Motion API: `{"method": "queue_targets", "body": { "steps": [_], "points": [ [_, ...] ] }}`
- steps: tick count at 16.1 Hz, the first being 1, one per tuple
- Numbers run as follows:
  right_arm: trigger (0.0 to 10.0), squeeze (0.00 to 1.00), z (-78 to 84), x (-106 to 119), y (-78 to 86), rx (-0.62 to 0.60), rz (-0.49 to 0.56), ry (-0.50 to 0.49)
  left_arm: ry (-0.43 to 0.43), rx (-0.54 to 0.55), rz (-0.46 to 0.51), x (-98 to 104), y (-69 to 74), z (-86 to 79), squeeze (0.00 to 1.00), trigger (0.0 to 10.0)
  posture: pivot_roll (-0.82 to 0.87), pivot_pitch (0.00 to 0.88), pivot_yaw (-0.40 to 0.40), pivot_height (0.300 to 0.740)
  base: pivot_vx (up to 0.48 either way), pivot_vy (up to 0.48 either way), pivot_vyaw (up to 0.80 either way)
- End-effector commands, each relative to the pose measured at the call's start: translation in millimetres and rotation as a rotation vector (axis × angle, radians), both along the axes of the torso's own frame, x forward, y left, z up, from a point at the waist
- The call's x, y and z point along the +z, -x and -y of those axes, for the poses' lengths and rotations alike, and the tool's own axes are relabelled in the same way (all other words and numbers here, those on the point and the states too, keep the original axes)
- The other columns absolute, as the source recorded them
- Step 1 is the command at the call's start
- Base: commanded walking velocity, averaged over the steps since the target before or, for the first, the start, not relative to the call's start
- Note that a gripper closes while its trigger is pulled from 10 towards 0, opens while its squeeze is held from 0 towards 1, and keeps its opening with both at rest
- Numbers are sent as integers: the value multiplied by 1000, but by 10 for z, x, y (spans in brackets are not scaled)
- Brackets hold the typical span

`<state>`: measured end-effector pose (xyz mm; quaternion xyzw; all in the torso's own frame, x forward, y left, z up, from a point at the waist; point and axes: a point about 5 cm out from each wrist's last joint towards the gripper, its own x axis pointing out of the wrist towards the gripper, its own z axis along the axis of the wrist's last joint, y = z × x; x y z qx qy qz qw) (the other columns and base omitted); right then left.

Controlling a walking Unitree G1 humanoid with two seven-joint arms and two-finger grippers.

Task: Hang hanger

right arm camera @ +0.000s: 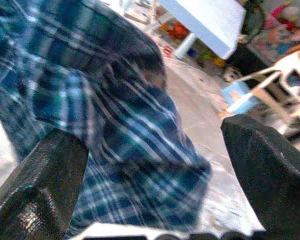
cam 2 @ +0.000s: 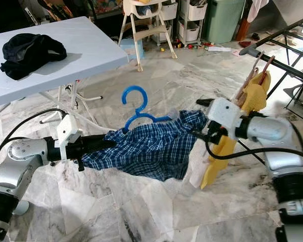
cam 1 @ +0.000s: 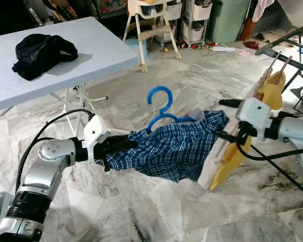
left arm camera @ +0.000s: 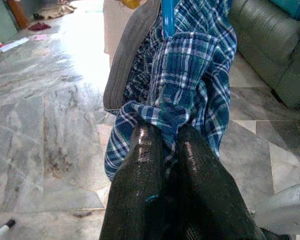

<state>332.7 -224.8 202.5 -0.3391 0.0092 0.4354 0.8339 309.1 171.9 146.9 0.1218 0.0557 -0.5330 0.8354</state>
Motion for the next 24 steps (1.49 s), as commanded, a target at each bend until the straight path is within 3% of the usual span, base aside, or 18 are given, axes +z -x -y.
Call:
{"method": "queue_targets", "body": {
  "steps": [1, 3, 6, 14, 15, 24],
  "points": [
    [10000, 0, -113, -29, 23, 64, -39, -6, -29, -24, 12, 30, -5, 3, 0, 0, -144, 68, 26, 740, 0, 0, 0],
    [10000, 0, -215, -279, 104, 135, -161, 14, -53, -61, 0, -1, 0, 44, 0, 0, -139, 80, 34, 740, 0, 0, 0],
    [10000, 0, -257, -366, 162, 167, -213, 20, -78, -80, -3, 9, -18, 34, 0, 0, -141, 79, 41, 740, 0, 0, 0],
    [10000, 0, -78, -605, 372, 233, -465, 199, -90, -115, 5, 42, -68, 66, 0, 0, -152, 83, 46, 740, 0, 0, 0],
    [0, 0, -74, -620, 378, 249, -468, 235, -95, -124, 7, 49, -65, 68, 0, 0, -149, 83, 45, 740, 0, 0, 0],
    [0, 0, -197, -676, 379, 248, -472, 167, -105, -167, -1, 17, -24, 116, 0, 0, -149, 87, 41, 740, 0, 0, 0]
  ]
}}
